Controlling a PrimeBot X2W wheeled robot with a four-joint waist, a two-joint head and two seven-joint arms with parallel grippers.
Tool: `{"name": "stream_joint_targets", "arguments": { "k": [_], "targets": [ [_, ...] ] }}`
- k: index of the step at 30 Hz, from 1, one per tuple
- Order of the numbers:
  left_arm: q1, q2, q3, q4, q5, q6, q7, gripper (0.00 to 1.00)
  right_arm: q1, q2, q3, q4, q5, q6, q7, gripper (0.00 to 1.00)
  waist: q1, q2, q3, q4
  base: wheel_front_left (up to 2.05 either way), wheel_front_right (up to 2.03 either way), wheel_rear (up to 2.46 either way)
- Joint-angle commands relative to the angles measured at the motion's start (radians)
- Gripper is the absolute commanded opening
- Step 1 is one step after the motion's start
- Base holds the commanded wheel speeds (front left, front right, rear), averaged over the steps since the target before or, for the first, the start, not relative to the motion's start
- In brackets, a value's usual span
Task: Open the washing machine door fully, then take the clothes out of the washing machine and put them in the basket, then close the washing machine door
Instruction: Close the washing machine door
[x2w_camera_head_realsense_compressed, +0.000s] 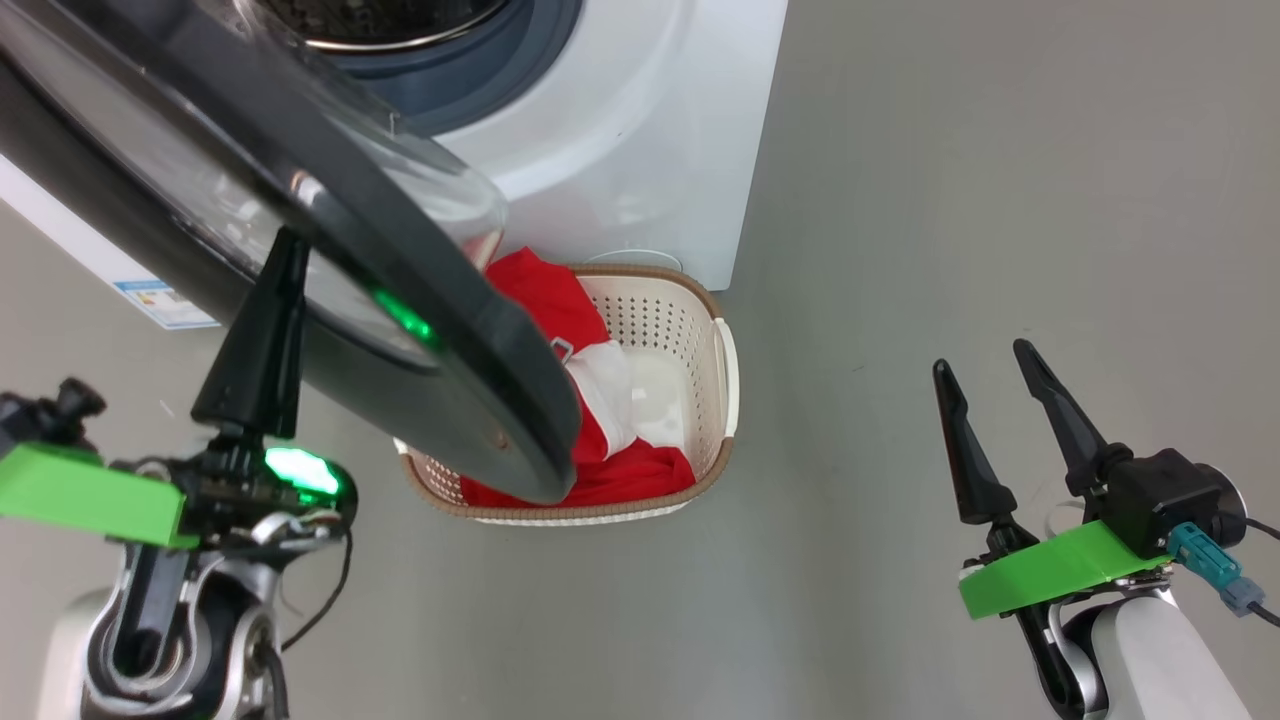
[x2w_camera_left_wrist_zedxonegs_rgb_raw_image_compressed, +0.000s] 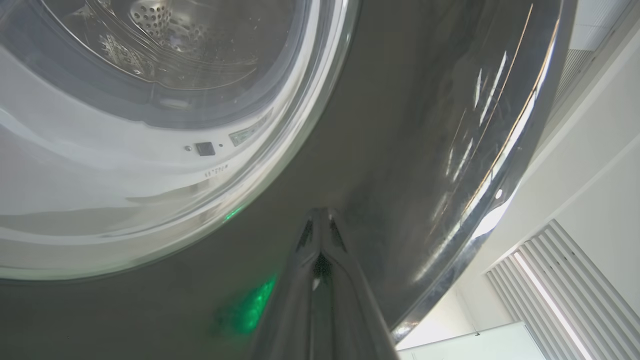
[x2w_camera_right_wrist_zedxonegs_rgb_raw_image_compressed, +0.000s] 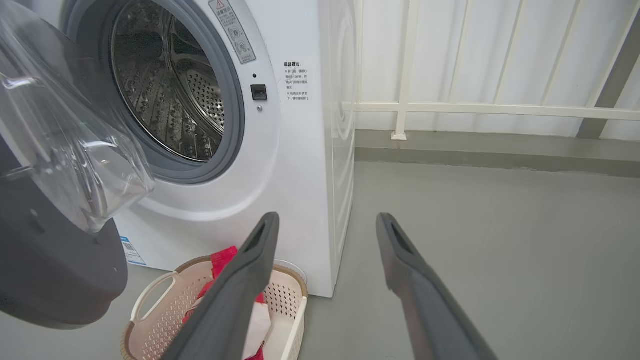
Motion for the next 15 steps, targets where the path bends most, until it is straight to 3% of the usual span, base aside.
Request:
{"name": "stream_joint_targets", "arguments": {
  "k": [1,15],
  "targets": [
    [-0.050,0.012,0.009,-0.015,-0.013,-0.019,-0.001,0.00,-0.020,-0.001,0.018,-0.028,-0.001,0.006,-0.006,1.00,0.0000,0.0000,0.006,-0.001,0.00,0.00,0.00],
    [-0.195,0.012,-0.031,0.117,-0.016,-0.060,-0.020,0.00,-0.027,-0.001,0.009,-0.037,-0.015,0.006,-0.006,1.00,0.0000,0.0000,0.029,-0.014,0.00,0.00,0.00]
  ]
}}
